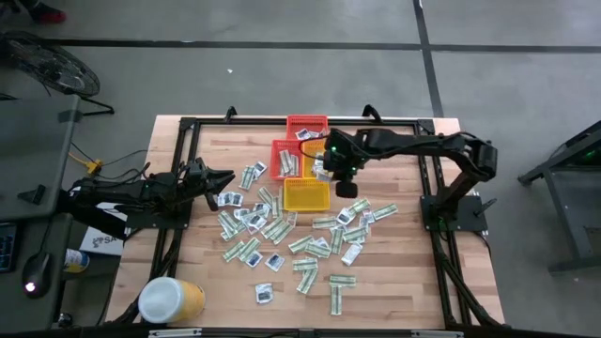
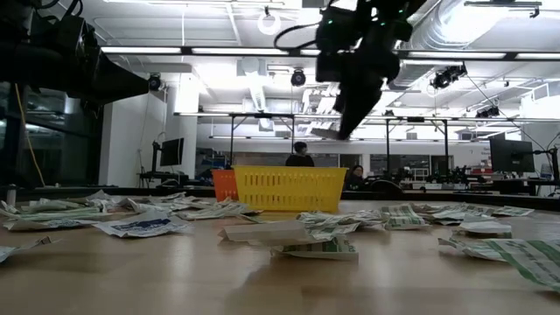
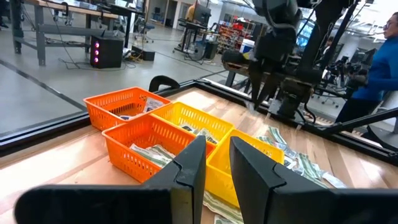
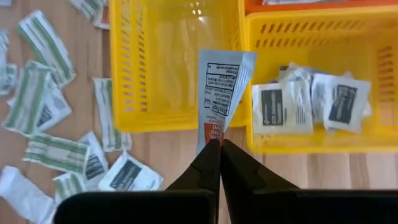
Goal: Pick & Place First Aid Supplies
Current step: Put the ointment pack into the bottom yellow bin
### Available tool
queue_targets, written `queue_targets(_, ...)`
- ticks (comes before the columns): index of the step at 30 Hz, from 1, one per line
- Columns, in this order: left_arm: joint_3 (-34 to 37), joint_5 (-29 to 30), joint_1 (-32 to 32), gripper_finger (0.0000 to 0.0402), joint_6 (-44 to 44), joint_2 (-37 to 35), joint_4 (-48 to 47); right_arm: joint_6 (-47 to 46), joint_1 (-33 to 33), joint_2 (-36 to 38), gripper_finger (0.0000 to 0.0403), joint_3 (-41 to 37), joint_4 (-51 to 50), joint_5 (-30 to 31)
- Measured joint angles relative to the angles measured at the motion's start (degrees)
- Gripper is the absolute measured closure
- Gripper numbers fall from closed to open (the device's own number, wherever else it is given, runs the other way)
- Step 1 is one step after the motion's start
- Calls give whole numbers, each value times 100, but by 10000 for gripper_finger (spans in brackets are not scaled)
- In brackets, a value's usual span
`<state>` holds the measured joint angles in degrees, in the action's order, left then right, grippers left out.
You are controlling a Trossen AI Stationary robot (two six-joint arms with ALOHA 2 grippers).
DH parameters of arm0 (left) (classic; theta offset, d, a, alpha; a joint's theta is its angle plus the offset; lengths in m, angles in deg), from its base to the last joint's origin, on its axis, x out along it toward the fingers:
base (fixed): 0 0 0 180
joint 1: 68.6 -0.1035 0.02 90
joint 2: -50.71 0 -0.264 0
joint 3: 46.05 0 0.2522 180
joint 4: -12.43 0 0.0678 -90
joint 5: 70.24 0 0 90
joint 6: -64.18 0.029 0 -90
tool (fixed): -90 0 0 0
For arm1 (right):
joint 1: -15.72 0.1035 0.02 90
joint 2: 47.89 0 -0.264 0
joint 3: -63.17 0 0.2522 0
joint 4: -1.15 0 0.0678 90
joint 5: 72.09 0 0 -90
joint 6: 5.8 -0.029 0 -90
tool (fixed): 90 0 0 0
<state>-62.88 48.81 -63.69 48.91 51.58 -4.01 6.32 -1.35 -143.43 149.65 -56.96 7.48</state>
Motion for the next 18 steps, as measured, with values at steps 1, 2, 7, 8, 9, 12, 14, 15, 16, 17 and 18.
queue_targets(1, 0, -1, -1, 328, 0, 1, 0, 44, 18, -95, 401, 82, 3, -2)
queue_targets(2, 0, 0, 0, 328, 2, 0, 0, 74, 33, -174, 402, 154, 35, -5)
queue_targets(7, 0, 0, -2, 328, 2, -1, 0, 88, 165, -557, 401, 400, 166, -33)
queue_targets(8, -1, 0, -2, 328, 0, 1, 0, 83, 203, -619, 402, 420, 199, -60)
queue_targets(9, -2, 0, 0, 328, 1, 1, 0, 68, 241, -675, 402, 446, 243, -85)
queue_targets(12, 0, 0, -2, 328, 0, -1, 0, -58, 334, -797, 401, 484, 442, -201)
queue_targets(14, -2, 0, -2, 328, 1, 2, 0, -178, 387, -870, 402, 482, 495, -211)
queue_targets(15, -1, 0, -2, 328, 0, 2, 0, -222, 416, -908, 402, 480, 497, -211)
queue_targets(16, 0, 0, -2, 328, 0, -1, 0, -274, 443, -935, 402, 480, 508, -200)
queue_targets(17, -1, -1, -2, 328, 0, 0, 0, -308, 466, -959, 401, 480, 517, -201)
queue_targets(18, -2, -1, 0, 328, 1, 0, 0, -332, 488, -985, 401, 480, 520, -200)
